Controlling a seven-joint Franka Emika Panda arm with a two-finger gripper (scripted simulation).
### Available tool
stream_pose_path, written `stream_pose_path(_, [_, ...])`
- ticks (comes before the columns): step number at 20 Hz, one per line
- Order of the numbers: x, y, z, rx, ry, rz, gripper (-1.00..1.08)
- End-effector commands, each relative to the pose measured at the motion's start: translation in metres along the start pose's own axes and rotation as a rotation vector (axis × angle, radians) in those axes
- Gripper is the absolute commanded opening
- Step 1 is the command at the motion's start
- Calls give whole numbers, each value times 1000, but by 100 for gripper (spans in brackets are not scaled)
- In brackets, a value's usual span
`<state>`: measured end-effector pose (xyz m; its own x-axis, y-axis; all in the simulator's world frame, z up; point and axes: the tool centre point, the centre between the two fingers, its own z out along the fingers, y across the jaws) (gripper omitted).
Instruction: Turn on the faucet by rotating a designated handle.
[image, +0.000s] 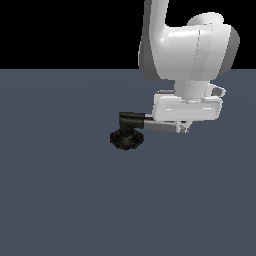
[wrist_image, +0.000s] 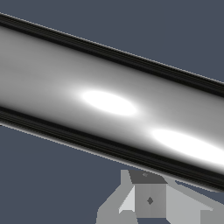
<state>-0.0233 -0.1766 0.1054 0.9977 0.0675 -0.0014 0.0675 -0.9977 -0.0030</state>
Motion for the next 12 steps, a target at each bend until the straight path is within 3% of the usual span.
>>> stream_pose_path(1, [7,10,1,-3,2,5,-100])
stream_pose_path(12, [30,33,2,-3,2,9,-100])
